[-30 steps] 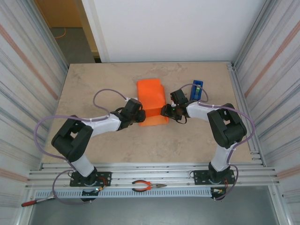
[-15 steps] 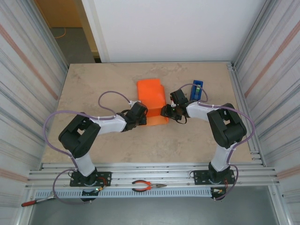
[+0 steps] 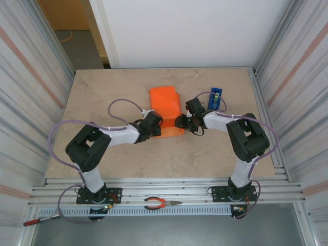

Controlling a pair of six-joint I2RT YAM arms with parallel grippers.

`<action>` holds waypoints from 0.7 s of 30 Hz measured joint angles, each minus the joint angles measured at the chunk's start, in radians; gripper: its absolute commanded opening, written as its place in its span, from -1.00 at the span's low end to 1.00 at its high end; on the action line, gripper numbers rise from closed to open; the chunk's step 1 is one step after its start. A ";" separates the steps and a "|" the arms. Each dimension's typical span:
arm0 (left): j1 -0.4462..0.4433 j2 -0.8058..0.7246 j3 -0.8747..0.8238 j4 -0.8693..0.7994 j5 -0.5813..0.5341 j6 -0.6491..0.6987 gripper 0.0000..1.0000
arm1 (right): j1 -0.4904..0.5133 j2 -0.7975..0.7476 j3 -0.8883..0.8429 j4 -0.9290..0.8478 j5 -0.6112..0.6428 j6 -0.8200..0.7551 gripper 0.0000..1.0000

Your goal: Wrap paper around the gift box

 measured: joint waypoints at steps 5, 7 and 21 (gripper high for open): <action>-0.005 0.008 0.002 -0.001 -0.017 -0.003 -0.76 | 0.002 -0.026 0.000 -0.019 0.000 -0.001 0.16; -0.005 0.011 0.002 -0.003 -0.018 -0.003 -0.76 | 0.002 -0.051 -0.006 -0.025 0.001 -0.001 0.18; -0.011 0.031 0.011 -0.024 -0.034 -0.003 -0.76 | -0.001 -0.143 -0.079 -0.046 -0.001 -0.025 -0.07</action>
